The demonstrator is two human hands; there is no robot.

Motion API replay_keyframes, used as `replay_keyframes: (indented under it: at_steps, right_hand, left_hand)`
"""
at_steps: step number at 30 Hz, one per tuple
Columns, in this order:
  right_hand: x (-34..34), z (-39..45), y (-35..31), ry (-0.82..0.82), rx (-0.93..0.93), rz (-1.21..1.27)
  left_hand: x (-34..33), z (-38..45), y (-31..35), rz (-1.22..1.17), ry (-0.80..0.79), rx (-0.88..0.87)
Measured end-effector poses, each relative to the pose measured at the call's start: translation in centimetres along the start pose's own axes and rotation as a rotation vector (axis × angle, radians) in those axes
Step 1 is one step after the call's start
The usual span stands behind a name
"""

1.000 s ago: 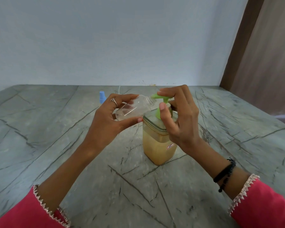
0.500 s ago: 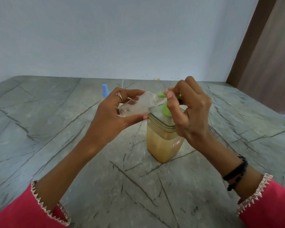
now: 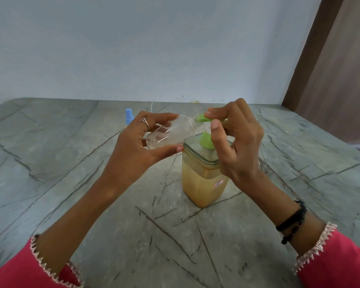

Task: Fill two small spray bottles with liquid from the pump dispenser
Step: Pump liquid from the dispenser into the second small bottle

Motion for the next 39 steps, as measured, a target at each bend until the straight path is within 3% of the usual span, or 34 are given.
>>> replay_keyframes:
  at_steps: [29,39]
  right_hand:
    - [0.3,-0.8,0.4,0.029,-0.049,0.093]
    - [-0.1,-1.2,1.4,-0.108,-0.082,0.285]
  left_hand:
    - [-0.8,-0.9,-0.6,-0.070,-0.006,0.034]
    - [-0.9,-1.1,-0.7,-0.060,-0.001,0.022]
Point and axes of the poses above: each hand's wrist, its own z-axis towards the middle knuckle, its own x-axis out of the back of the hand, y = z × x, the point moved 5 cm from there along z, towards the middle knuckle
